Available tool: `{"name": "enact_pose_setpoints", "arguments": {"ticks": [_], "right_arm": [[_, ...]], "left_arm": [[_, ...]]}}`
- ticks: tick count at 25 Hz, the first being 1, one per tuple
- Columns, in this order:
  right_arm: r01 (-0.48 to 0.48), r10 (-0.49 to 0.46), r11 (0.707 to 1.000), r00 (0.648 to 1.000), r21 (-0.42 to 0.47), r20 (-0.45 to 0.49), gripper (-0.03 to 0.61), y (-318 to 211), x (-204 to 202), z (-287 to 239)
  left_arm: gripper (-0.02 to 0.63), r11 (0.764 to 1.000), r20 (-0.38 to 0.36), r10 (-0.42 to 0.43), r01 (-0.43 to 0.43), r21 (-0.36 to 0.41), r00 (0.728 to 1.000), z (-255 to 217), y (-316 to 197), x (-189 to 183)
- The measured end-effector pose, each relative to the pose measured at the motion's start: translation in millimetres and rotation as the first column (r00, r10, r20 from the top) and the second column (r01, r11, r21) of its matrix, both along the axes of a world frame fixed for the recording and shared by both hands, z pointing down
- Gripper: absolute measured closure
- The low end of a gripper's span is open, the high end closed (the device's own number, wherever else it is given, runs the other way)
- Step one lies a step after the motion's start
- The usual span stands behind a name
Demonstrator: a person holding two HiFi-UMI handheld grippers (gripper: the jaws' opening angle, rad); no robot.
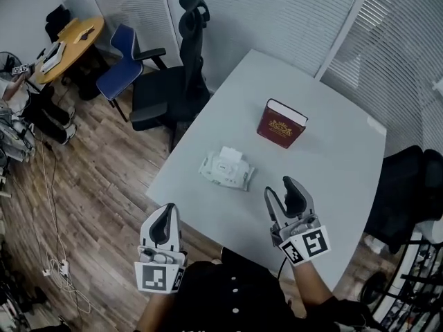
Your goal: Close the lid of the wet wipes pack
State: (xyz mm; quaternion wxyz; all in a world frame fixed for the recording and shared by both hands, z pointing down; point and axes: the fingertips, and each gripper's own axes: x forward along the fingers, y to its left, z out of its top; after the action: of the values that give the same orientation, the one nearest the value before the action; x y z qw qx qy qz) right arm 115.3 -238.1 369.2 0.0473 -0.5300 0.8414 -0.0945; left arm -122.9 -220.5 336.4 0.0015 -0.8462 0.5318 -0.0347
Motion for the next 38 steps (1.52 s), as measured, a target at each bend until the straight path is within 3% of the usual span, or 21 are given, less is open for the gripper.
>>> {"name": "enact_pose_setpoints", "arguments": {"ticks": [11,16,23,26,30,38], "right_arm": [[0.085,-0.083,0.985,0.996,-0.148,0.023,0.367,-34,1,57],[0.132,-0.116,0.954,0.991,-0.269,0.073,0.370,-51,-5,100],[0.108,-0.074,0.901,0.993,-0.420,0.096,0.370,-81,-4,156],[0.121,-0.077,0.868,0.991,-0.481,0.111,0.368,-93,-8,180],[0.156,-0.064,0.794,0.983,-0.587,0.175,0.373,-111,-13,215],[0.237,-0.120,0.666,0.970,-0.707,0.211,0.380,-135,-25,266]], "left_arm": [[0.600,0.999,0.022,0.024,-0.023,-0.043,0.999,20,-22,14],[0.600,0.993,0.012,0.081,-0.080,-0.081,0.997,39,-29,18],[0.600,0.977,-0.015,0.168,-0.168,-0.131,0.986,62,-36,24],[0.600,0.966,-0.023,0.188,-0.189,-0.177,0.982,76,-33,23],[0.600,0.940,-0.052,0.206,-0.213,-0.267,0.977,100,-27,22],[0.600,0.920,-0.079,0.254,-0.266,-0.289,0.964,117,-27,17]]}}
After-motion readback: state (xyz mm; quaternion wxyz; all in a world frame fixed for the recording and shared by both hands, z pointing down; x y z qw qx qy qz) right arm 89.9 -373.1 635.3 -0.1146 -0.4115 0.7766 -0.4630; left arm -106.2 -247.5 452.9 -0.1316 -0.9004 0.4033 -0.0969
